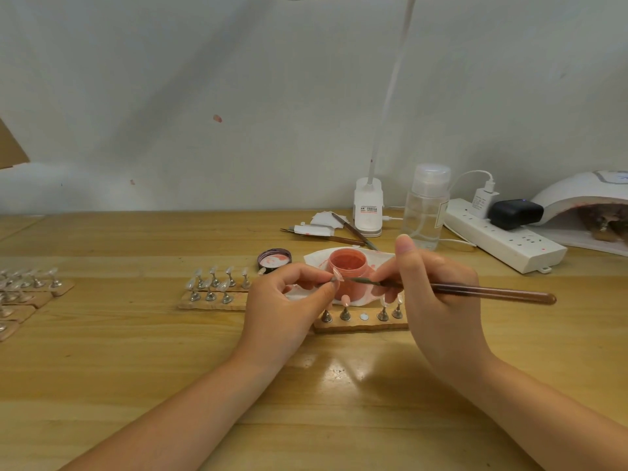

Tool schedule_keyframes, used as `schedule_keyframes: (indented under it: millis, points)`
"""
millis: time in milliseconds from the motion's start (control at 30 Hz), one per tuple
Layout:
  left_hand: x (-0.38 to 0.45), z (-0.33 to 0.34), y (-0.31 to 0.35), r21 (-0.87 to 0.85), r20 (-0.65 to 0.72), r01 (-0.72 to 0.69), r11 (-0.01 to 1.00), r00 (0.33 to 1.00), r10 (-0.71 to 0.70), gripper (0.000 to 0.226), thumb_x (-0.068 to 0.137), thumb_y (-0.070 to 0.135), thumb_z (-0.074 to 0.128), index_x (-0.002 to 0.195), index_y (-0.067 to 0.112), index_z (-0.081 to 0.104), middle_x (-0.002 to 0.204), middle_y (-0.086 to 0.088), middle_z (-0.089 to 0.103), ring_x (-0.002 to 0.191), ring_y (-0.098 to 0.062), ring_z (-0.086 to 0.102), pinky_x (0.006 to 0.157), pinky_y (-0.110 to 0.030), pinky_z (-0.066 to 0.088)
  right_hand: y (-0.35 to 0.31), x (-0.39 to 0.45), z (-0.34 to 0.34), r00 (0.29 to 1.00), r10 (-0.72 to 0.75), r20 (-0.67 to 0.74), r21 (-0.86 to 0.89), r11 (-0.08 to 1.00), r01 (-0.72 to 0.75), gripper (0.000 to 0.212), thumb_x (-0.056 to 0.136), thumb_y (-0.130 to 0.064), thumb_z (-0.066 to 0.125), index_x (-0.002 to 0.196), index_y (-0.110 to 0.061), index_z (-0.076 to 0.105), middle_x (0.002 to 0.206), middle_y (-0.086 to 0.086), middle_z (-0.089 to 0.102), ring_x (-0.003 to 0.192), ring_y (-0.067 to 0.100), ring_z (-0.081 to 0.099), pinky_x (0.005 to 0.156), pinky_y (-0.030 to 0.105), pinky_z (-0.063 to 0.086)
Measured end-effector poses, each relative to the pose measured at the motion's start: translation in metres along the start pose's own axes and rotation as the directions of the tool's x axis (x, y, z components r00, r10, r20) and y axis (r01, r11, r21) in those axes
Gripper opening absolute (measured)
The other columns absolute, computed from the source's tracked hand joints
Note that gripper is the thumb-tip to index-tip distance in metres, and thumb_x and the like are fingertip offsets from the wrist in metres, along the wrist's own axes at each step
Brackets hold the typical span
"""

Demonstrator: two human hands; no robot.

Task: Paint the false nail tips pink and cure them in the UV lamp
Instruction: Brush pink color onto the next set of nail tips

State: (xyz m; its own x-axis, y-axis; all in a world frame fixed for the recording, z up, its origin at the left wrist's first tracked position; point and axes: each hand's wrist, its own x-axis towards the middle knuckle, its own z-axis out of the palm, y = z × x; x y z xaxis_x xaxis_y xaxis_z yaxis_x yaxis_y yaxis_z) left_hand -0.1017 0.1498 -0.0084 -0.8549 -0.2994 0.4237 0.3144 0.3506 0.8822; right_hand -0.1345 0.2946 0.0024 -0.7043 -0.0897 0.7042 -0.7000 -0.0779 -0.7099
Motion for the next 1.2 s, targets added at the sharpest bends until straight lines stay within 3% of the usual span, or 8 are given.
schedule_keyframes:
  millis: [100,267,400,600,733,867,1033,1200]
  points:
    - [0.0000,0.0004,0.0003,0.016,0.005,0.000,1.000,1.000,0.000,0.018,0.074,0.007,0.072,0.068,0.023,0.069,0.066,0.006,0.068,0.068,0.004,0.059,0.066,-0.001,0.038,-0.0013,0.0017,0.0014,0.998,-0.028,0.063,-0.092,0.995,0.034,0.032,0.093,-0.033,0.051,0.069,-0.020,0.067,0.063,-0.018,0.065,0.064,-0.002,0.063,0.060,0.012,0.046]
    - [-0.0005,0.0002,0.0008,0.020,0.002,-0.005,1.000,1.000,0.005,0.022,0.073,0.006,0.072,0.067,0.026,0.069,0.070,0.008,0.069,0.068,0.006,0.058,0.065,-0.001,0.039,0.0007,0.0001,0.0001,0.999,0.013,0.033,-0.034,0.999,-0.012,0.038,0.092,-0.028,0.052,0.059,-0.015,0.066,0.053,-0.015,0.062,0.053,0.000,0.061,0.053,0.009,0.043]
    - [-0.0002,0.0001,-0.0007,0.032,0.003,-0.003,0.999,1.000,0.003,0.022,0.074,0.009,0.072,0.066,0.029,0.068,0.071,0.010,0.068,0.072,0.004,0.058,0.070,-0.004,0.039,-0.0012,0.0025,0.0009,0.996,-0.031,0.080,-0.090,0.995,0.038,0.033,0.092,-0.030,0.051,0.069,-0.014,0.069,0.066,-0.017,0.066,0.067,0.000,0.064,0.062,0.013,0.047]
    - [-0.0005,0.0001,0.0008,0.011,0.008,0.000,1.000,1.000,0.000,0.019,0.073,0.010,0.073,0.067,0.028,0.068,0.069,0.009,0.069,0.072,0.005,0.060,0.068,-0.002,0.040,-0.0006,0.0003,-0.0006,0.999,0.037,0.001,-0.005,0.999,-0.037,0.039,0.090,-0.025,0.045,0.059,-0.015,0.067,0.053,-0.008,0.064,0.051,0.004,0.060,0.052,0.012,0.044]
    - [-0.0010,-0.0001,0.0017,0.040,0.021,0.002,0.999,1.000,-0.003,0.015,0.073,0.017,0.074,0.069,0.030,0.067,0.075,0.014,0.069,0.077,0.004,0.060,0.082,-0.014,0.041,-0.0021,0.0024,0.0017,0.999,0.031,0.039,-0.050,0.998,-0.029,0.035,0.092,-0.029,0.049,0.067,-0.015,0.069,0.060,-0.014,0.065,0.061,0.000,0.063,0.058,0.011,0.045]
    - [-0.0016,0.0005,0.0031,0.023,0.021,0.006,1.000,1.000,-0.007,0.009,0.071,0.023,0.073,0.069,0.030,0.067,0.066,0.011,0.068,0.077,0.001,0.061,0.084,-0.020,0.041,-0.0034,-0.0001,0.0004,0.996,0.086,-0.001,0.056,0.995,-0.086,0.045,0.091,-0.030,0.046,0.057,-0.008,0.066,0.051,-0.009,0.063,0.047,0.002,0.059,0.048,0.011,0.043]
    - [-0.0003,-0.0001,0.0008,0.045,0.035,0.005,0.999,0.999,-0.006,0.011,0.073,0.022,0.073,0.070,0.031,0.066,0.065,0.013,0.067,0.075,0.003,0.059,0.081,-0.013,0.040,-0.0048,0.0019,0.0030,0.997,0.071,0.009,0.042,0.997,-0.071,0.037,0.088,-0.030,0.046,0.066,-0.011,0.068,0.059,-0.012,0.066,0.055,0.000,0.062,0.053,0.008,0.043]
    - [0.0002,0.0004,-0.0007,0.017,0.035,0.001,1.000,0.999,-0.001,0.011,0.068,0.035,0.068,0.072,0.025,0.068,0.066,0.007,0.066,0.076,-0.001,0.060,0.078,-0.009,0.040,-0.0049,0.0000,0.0019,0.991,0.127,-0.039,0.086,0.989,-0.123,0.045,0.086,-0.034,0.042,0.056,-0.010,0.065,0.050,-0.004,0.064,0.045,0.003,0.058,0.047,0.012,0.045]
